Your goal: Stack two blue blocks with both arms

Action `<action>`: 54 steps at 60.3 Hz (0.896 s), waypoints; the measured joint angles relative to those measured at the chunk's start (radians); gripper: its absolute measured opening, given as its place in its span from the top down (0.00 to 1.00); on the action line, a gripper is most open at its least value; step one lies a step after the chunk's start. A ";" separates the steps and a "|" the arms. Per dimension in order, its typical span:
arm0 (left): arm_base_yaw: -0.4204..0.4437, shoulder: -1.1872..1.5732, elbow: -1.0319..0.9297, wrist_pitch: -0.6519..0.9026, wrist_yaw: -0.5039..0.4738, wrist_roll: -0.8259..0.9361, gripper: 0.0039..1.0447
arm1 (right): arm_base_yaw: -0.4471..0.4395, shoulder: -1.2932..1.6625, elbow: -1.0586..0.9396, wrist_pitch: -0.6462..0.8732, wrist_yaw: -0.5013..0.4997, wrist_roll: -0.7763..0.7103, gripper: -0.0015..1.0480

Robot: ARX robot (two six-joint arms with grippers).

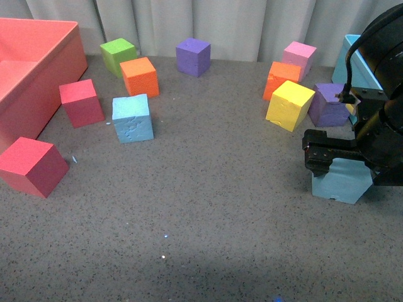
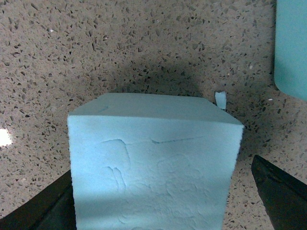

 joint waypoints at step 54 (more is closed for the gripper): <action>0.000 0.000 0.000 0.000 0.000 0.000 0.06 | 0.236 0.034 0.151 -0.019 -0.096 0.005 0.53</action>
